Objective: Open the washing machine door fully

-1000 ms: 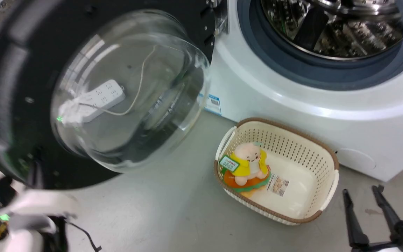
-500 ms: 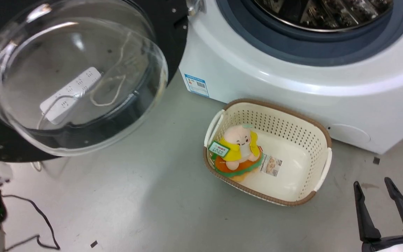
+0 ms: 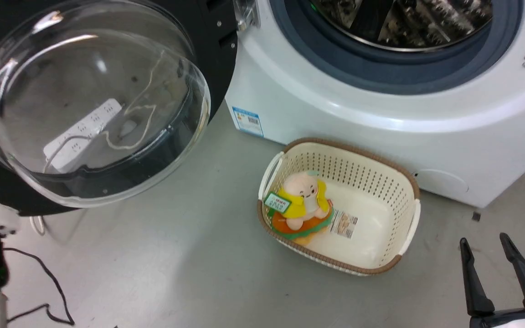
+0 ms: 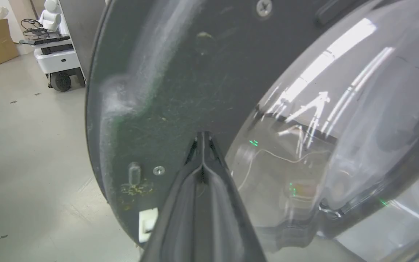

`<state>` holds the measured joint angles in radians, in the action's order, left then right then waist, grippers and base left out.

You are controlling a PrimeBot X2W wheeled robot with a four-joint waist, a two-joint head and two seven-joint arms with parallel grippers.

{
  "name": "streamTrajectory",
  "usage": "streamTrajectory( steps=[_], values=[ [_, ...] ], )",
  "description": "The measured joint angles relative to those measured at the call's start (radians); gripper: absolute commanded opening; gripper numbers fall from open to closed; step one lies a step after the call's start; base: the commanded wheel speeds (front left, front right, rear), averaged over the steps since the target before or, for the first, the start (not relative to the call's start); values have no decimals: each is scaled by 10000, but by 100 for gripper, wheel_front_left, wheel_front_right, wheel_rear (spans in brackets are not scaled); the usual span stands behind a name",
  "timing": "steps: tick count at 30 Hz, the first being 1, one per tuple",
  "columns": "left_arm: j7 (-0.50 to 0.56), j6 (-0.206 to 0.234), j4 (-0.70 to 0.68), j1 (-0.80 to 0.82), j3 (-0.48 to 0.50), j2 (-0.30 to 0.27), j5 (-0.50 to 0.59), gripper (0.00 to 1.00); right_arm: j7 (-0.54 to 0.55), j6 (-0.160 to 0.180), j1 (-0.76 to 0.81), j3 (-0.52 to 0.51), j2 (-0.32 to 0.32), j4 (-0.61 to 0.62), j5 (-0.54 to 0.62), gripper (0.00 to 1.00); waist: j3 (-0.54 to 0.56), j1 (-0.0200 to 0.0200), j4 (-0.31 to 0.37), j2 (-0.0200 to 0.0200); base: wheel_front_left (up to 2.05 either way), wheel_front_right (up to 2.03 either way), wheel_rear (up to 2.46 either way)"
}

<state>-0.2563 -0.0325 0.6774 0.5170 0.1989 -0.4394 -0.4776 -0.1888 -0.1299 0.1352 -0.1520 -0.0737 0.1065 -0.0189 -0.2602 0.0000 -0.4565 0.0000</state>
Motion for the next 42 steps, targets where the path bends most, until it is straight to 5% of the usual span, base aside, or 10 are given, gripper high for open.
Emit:
streamTrajectory(
  steps=[9, 17, 27, 28, 29, 42],
  values=[
    [-2, -412, -2901, -1961, -612, 1540, 1003, 0, -399, 0, -46, -90, 163, -470, -105, 100, 1019, -2, 263, 0, 0, 0, 0],
    [-2, -497, -5187, -3787, -1833, 2882, 1624, 0, -581, 0, -254, -167, 205, -633, -274, 100, 1622, -2, 1158, 0, 0, 0, 0],
    [-2, -303, -5902, -4986, -2945, 3396, 2180, 0, -640, 0, -280, -119, 213, -639, -527, 100, 2165, -1, 2575, 0, 0, 0, 0],
    [-2, -255, -5939, -5067, -3005, 3411, 2236, 60, -642, 0, -277, -123, 213, -644, -531, 100, 2211, -1, 2707, 0, 0, 0, 0],
    [-4, -215, -5975, -5152, -3080, 3425, 2303, 100, -642, 0, -274, -111, 215, -646, -533, 100, 2255, -1, 2830, 0, 0, 0, 0],
    [-2, 201, -6107, -6064, -3722, 3616, 2928, 100, -685, 0, -4, -35, 215, -840, -706, 100, 2566, -1, 3782, 0, 0, 0, 0]
  ],
)
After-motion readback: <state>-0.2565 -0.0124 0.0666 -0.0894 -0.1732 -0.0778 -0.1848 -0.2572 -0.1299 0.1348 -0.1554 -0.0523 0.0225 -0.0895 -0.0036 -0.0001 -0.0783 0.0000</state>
